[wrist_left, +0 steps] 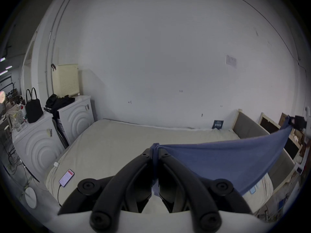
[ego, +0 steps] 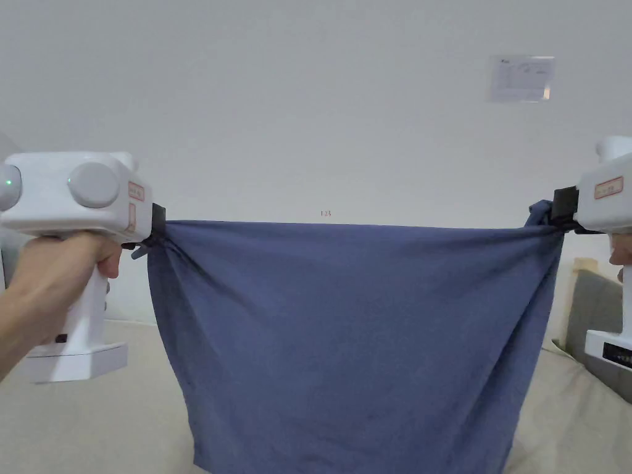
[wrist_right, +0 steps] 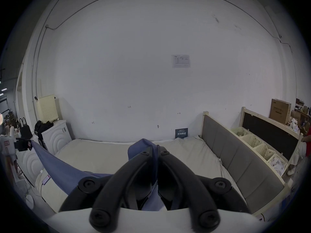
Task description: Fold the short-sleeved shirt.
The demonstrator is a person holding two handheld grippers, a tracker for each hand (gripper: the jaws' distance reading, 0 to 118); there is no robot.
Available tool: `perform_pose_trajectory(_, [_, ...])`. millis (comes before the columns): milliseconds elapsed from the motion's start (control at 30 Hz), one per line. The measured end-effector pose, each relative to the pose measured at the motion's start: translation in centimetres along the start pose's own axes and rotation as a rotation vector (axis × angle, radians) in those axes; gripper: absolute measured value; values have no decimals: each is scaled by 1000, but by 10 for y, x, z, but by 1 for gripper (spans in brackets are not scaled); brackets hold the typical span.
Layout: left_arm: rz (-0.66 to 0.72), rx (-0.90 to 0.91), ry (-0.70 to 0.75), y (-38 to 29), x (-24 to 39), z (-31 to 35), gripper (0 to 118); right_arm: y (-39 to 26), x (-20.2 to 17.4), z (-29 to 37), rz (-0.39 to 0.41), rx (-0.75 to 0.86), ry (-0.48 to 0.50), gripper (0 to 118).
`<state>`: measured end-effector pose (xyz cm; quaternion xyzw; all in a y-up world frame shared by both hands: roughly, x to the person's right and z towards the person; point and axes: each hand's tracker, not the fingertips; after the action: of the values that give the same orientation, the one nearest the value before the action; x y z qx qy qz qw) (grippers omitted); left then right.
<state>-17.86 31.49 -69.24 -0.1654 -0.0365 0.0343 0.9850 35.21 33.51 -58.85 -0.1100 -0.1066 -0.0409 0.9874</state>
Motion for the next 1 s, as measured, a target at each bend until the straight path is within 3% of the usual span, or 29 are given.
perform_pose_trajectory(333, [-39, 7, 59, 32, 9, -39, 5, 13, -12, -18, 6, 56, -40, 6])
perform_pose_trajectory(700, [-56, -4, 95, 53, 45, -94, 5, 25, -9, -100, 27, 19, -71, 6])
perform_pose_trajectory(867, [-80, 16, 123, 51, 37, -81, 5, 41, -5, -146, 27, 18, -81, 6])
perform_pose_trajectory(1000, [-100, 21, 143, 72, 60, -144, 5, 59, -4, -195, 37, 35, -87, 6])
